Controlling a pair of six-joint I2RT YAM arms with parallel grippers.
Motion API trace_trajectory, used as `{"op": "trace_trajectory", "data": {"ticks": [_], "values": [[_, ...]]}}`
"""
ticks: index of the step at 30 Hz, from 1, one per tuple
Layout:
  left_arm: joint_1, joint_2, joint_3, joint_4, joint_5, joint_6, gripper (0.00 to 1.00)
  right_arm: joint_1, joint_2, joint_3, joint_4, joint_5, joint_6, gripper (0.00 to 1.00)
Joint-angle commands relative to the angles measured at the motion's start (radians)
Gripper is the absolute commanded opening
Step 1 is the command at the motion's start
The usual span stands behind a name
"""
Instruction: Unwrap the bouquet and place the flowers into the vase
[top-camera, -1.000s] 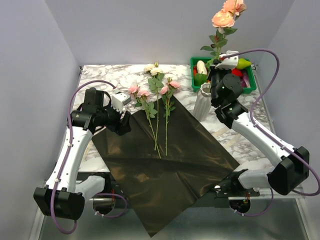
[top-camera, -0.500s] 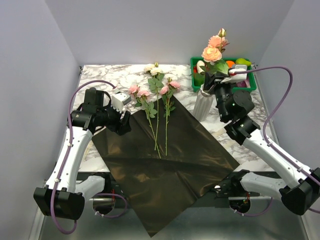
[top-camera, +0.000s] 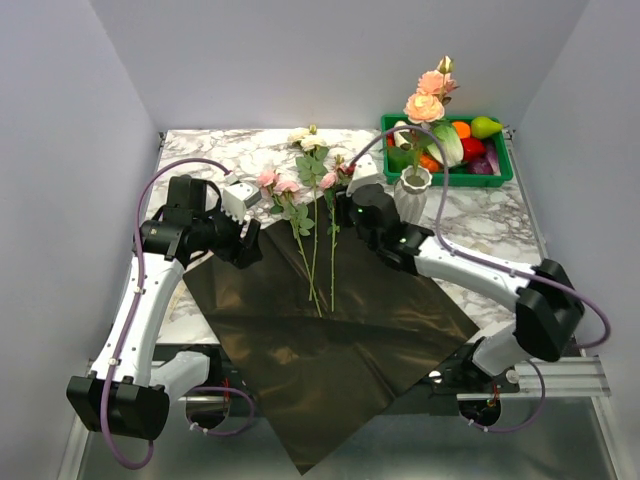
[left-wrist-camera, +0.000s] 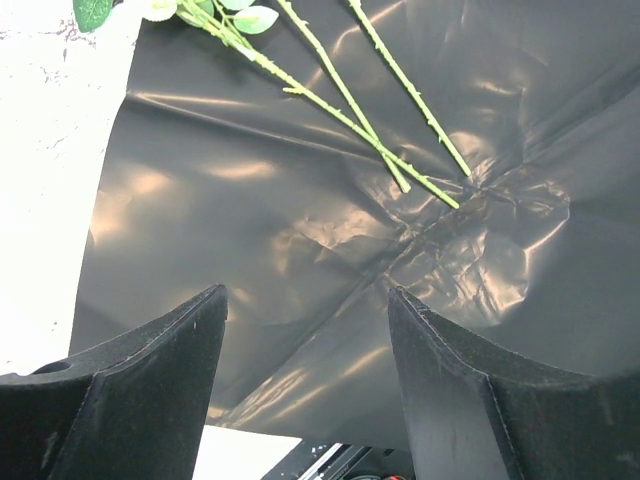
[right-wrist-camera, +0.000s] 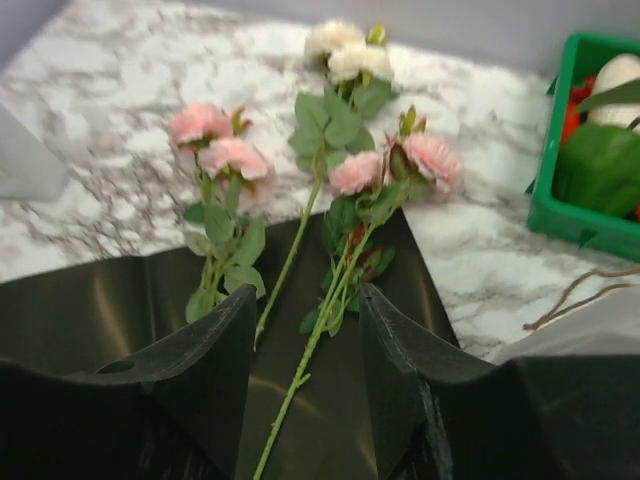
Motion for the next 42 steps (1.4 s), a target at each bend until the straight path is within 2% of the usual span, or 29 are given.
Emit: {"op": "trace_trajectory", "data": {"ticks": [1, 5, 10, 15, 17, 20, 31, 42], "values": [[0.005, -0.018, 0.026, 0.003, -0.012, 0.005, 0.74, 0.002, 0.164, 0.136, -0.223, 0.005, 0.125, 0.53], [0.007, -0.016, 0.026, 0.003, -0.011, 0.005, 0.74, 0.002, 0.316, 0.306, -0.343, -0.029, 0.173, 0.59], [0.008, -0.013, 0.029, 0.001, -0.009, 0.002, 0.74, 0.0, 0.481, 0.441, -0.445, -0.13, 0.226, 0.59], [0.008, -0.019, 0.031, -0.005, -0.022, 0.008, 0.74, -0.015, 0.645, 0.588, -0.537, -0.164, 0.262, 0.54], [0.01, -0.021, 0.031, -0.008, -0.025, 0.012, 0.74, -0.035, 0.676, 0.635, -0.561, -0.178, 0.285, 0.46], [0.01, -0.027, 0.028, -0.008, -0.026, 0.018, 0.74, -0.054, 0.726, 0.694, -0.595, -0.193, 0.306, 0.42], [0.013, -0.021, 0.025, -0.008, -0.032, 0.028, 0.75, -0.063, 0.869, 0.897, -0.709, -0.172, 0.297, 0.43], [0.014, -0.01, 0.022, -0.011, -0.028, 0.037, 0.75, -0.106, 0.885, 0.889, -0.733, -0.149, 0.308, 0.43]]}}
